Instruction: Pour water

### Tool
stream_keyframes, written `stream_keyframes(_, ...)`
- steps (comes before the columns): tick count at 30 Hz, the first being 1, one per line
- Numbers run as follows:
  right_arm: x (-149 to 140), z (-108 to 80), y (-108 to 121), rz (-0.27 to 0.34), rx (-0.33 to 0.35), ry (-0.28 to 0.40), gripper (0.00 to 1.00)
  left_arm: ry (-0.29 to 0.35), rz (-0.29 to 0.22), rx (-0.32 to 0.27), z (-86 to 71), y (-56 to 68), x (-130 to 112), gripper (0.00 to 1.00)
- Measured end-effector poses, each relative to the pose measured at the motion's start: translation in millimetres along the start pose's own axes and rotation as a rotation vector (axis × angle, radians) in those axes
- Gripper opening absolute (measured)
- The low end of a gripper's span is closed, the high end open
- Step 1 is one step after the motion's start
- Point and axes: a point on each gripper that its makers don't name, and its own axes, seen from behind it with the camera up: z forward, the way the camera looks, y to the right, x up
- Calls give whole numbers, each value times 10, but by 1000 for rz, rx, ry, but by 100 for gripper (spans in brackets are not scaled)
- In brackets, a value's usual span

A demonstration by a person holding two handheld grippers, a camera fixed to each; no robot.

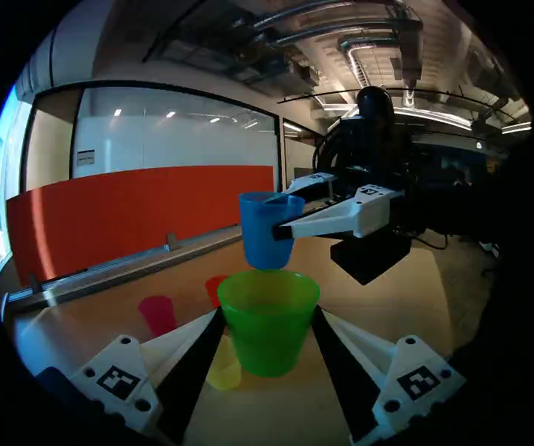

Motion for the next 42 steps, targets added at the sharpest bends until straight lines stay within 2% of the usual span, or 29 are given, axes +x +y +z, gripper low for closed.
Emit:
stream_keyframes(21, -410, -73, -160, 35, 48, -73, 88, -96, 25, -40, 33, 138, -327, 83)
stream_keyframes(42, -981, -103, -358, 53, 118, -207, 88, -172, 29, -84, 50, 279, -638, 83)
